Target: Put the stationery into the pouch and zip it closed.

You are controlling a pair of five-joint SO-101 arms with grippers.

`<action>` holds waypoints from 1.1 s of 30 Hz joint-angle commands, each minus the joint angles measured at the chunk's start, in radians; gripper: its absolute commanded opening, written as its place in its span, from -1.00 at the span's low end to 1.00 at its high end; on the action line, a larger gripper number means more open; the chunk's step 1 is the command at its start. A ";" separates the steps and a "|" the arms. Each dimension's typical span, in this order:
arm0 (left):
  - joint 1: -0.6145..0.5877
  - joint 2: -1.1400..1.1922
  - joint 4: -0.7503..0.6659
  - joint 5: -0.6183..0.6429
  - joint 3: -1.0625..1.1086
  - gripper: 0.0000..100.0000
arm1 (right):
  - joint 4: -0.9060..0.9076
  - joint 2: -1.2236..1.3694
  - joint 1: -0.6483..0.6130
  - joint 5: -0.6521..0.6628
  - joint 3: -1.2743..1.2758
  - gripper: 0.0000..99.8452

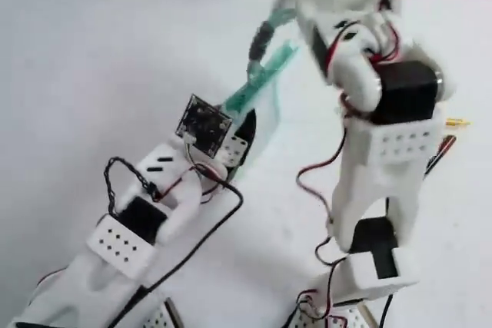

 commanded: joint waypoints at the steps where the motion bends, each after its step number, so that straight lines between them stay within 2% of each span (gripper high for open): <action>1: -0.018 0.008 0.018 -0.002 -0.003 -0.95 | 0.008 -0.015 0.110 0.000 0.025 -0.96; 6: -0.018 -0.088 0.124 -0.006 0.000 -0.95 | 0.010 -0.005 0.297 0.002 0.028 -0.96; 9: -0.008 -0.206 0.224 -0.084 -0.006 -0.95 | 0.024 0.015 0.357 0.008 0.094 -0.96; 12: -0.008 -0.297 0.285 -0.118 0.000 -0.95 | 0.058 0.041 0.358 0.130 0.186 -0.96; 15: -0.008 -0.314 0.315 -0.118 -0.002 -0.95 | 0.081 0.058 0.329 0.226 0.272 -0.87; 21: -0.015 -0.314 0.318 -0.115 0.002 -0.95 | 0.189 0.015 0.245 0.361 0.310 -0.28; 23: -0.016 -0.314 0.318 -0.115 0.002 -0.95 | 0.259 -0.027 0.191 0.433 0.315 -0.15; 30: -0.016 -0.314 0.316 -0.115 0.002 -0.95 | 0.268 -0.283 0.091 0.552 0.493 -0.21; 33: -0.016 -0.314 0.316 -0.115 0.002 -0.95 | 0.268 -0.394 0.025 0.554 0.618 -0.22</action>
